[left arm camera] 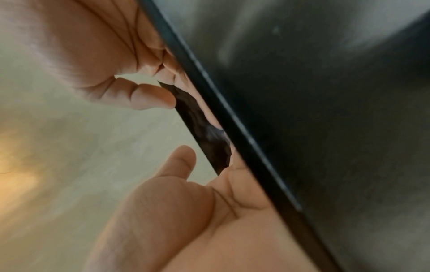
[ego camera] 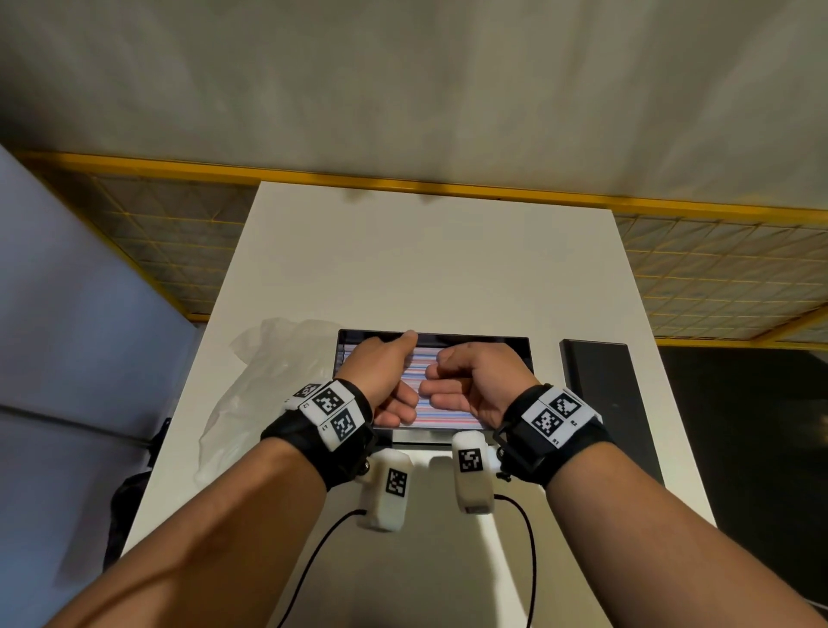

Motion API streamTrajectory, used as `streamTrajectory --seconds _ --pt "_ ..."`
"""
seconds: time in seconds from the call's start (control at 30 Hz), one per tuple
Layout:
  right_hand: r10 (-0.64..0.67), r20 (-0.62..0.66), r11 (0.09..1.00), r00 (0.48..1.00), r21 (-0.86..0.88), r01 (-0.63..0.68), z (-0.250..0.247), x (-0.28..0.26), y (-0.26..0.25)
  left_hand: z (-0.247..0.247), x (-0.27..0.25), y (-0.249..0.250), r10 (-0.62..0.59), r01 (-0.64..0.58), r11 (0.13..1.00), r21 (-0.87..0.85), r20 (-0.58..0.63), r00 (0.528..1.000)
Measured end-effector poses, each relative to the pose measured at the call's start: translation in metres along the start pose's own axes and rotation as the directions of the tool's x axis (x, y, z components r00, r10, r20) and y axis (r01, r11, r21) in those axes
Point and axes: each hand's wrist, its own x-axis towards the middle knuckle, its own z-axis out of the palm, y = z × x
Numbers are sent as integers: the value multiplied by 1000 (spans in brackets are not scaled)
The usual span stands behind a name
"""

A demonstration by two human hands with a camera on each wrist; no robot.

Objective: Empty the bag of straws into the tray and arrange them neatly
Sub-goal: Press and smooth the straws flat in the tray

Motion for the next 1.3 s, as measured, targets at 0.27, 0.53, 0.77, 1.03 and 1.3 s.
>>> streamTrajectory --seconds 0.27,0.53,0.77,1.03,1.3 --pt "49 70 848 996 -530 -5 -10 -7 -8 -3 -3 0 90 -97 983 158 49 995" --pt "61 56 844 997 -535 -21 -11 -2 -6 0 1 -4 88 -92 959 269 24 996" --pt "52 45 853 998 -521 -21 -10 0 -5 0 1 -4 106 -102 941 322 6 994" --pt "33 32 870 999 -493 -13 -12 -1 -3 0 5 -6 102 -101 933 345 16 995" --pt "7 -20 952 1000 -304 -13 -9 1 0 1 8 -7 75 -70 945 318 -3 997"
